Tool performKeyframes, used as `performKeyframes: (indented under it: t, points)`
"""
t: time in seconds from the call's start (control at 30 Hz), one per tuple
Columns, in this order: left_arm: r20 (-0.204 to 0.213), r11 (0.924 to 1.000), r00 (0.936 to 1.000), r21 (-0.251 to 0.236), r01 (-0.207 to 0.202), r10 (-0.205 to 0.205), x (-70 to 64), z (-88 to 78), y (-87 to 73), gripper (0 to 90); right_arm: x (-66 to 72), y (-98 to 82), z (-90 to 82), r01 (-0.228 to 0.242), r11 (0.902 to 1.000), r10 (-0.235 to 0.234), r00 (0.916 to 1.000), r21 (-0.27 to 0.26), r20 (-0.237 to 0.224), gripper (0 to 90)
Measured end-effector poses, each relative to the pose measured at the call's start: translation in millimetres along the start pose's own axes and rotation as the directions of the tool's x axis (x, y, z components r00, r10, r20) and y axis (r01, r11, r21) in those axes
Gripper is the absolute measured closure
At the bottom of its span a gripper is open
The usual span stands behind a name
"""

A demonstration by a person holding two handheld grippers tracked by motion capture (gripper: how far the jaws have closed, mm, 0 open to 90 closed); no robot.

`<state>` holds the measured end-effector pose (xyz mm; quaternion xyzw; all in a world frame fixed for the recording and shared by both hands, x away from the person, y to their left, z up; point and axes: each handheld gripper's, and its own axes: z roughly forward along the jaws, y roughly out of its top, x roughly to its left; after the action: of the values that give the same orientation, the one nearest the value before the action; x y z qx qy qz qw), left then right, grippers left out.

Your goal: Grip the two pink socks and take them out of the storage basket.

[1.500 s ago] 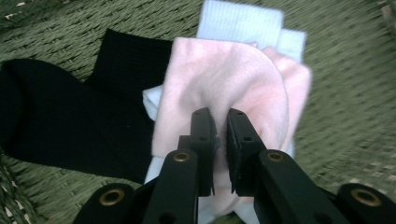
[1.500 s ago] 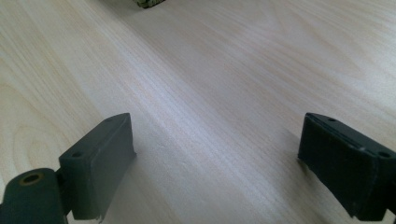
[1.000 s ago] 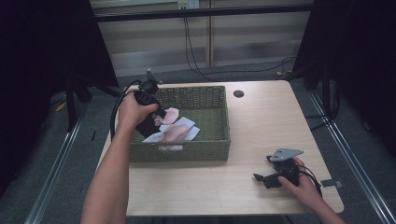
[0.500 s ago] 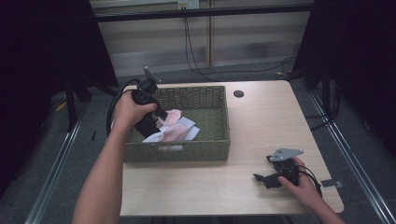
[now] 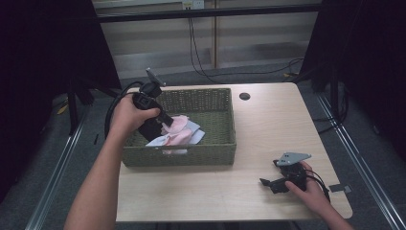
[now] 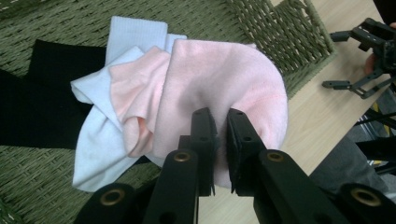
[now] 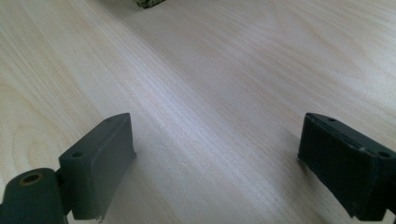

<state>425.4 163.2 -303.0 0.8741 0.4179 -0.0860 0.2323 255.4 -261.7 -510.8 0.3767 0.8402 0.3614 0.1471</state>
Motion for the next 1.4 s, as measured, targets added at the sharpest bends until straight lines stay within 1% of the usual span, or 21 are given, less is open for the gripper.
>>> performKeyframes:
  t: [0.07, 0.1, 0.23, 0.27, 0.37, 0.4, 0.53, 0.6, 0.63, 0.7, 0.73, 0.87, 1.03, 1.07, 1.3, 1.4]
  points:
    - [0.004, 1.0, 1.0, 0.0, 0.001, -0.001, -1.1, -0.6, -0.5, 82.4, 0.0, 0.0, 0.0, 0.0, 1.0, 0.0, 1.0, 0.0, 0.0, 9.7]
    - [0.007, 0.9999, 0.9999, 0.01, -0.011, 0.011, -2.3, -1.7, -1.2, 82.4, 0.0, 0.0, 0.0, 0.0, 1.0, 0.0, 1.0, 0.0, 0.0, 9.7]
    - [0.008, 0.9999, 0.9999, 0.007, -0.015, 0.015, -6.0, -3.3, -2.8, 82.4, 0.0, 0.0, 0.0, 0.0, 1.0, 0.0, 1.0, 0.0, 0.0, 9.7]
    - [0.002, 0.9994, 0.9995, 0.011, -0.032, 0.032, -8.7, -5.4, -3.5, 82.4, 0.0, 0.0, 0.0, 0.0, 1.0, 0.0, 1.0, 0.0, 0.0, 9.7]
    - [0.001, 0.9994, 0.9995, 0.008, -0.033, 0.033, -10.5, -6.8, -4.6, 82.4, 0.0, 0.0, 0.0, 0.0, 1.0, 0.0, 1.0, 0.0, 0.0, 9.7]
    - [0.003, 0.9992, 0.9992, 0.01, -0.04, 0.04, -12.0, -8.4, -5.9, 82.4, 0.0, 0.0, 0.0, 0.0, 1.0, 0.0, 1.0, 0.0, 0.0, 9.7]
    - [0.004, 0.9989, 0.9989, 0.011, -0.046, 0.046, -15.4, -8.4, -8.7, 82.5, 0.0, 0.0, 0.0, 0.0, 1.0, 0.0, 1.0, 0.0, 0.0, 9.7]
    - [0.006, 0.9983, 0.9984, 0.011, -0.056, 0.056, -18.7, -7.9, -10.7, 82.4, 0.0, 0.0, 0.0, 0.0, 1.0, 0.0, 1.0, 0.0, 0.0, 9.8]
    - [0.011, 0.9971, 0.9973, 0.02, -0.073, 0.073, -20.8, -8.5, -11.4, 82.4, 0.0, 0.0, 0.0, 0.0, 1.0, 0.0, 1.0, 0.0, 0.0, 9.7]
    - [0.008, 0.997, 0.9971, 0.018, -0.076, 0.076, -22.4, -8.6, -12.1, 82.4, 0.0, 0.0, 0.0, 0.0, 1.0, 0.0, 1.0, 0.0, 0.0, 9.8]
    - [0.011, 0.996, 0.9961, 0.018, -0.087, 0.087, -25.1, -9.3, -12.8, 82.4, 0.0, 0.0, 0.0, 0.0, 1.0, 0.0, 1.0, 0.0, 0.0, 9.7]
    - [0.014, 0.995, 0.9952, 0.023, -0.097, 0.097, -30.3, -10.7, -14.6, 82.4, 0.1, 0.0, 0.0, -0.002, 1.0, 0.002, 1.0, 0.0, 0.0, 9.8]
    - [0.014, 0.9937, 0.9938, 0.021, -0.11, 0.11, -32.3, -11.8, -16.8, 82.4, 0.2, 0.0, 0.0, -0.002, 1.0, 0.002, 1.0, 0.0, 0.0, 9.7]
    - [0.021, 0.9934, 0.9934, 0.02, -0.113, 0.112, -33.9, -11.3, -18.0, 82.4, 0.1, 0.0, 0.0, -0.002, 1.0, 0.002, 1.0, 0.0, 0.0, 9.8]
    - [0.031, 0.9918, 0.9915, 0.015, -0.127, 0.127, -37.8, -8.3, -22.8, 82.4, 0.0, -0.1, 0.2, -0.001, 1.0, 0.001, 1.0, -0.002, -0.003, 9.8]
    - [0.04, 0.9901, 0.9894, 0.011, -0.14, 0.14, -41.2, -6.9, -27.4, 82.4, 0.0, -0.1, 0.0, 0.0, 1.0, 0.0, 1.0, 0.0, 0.0, 9.7]
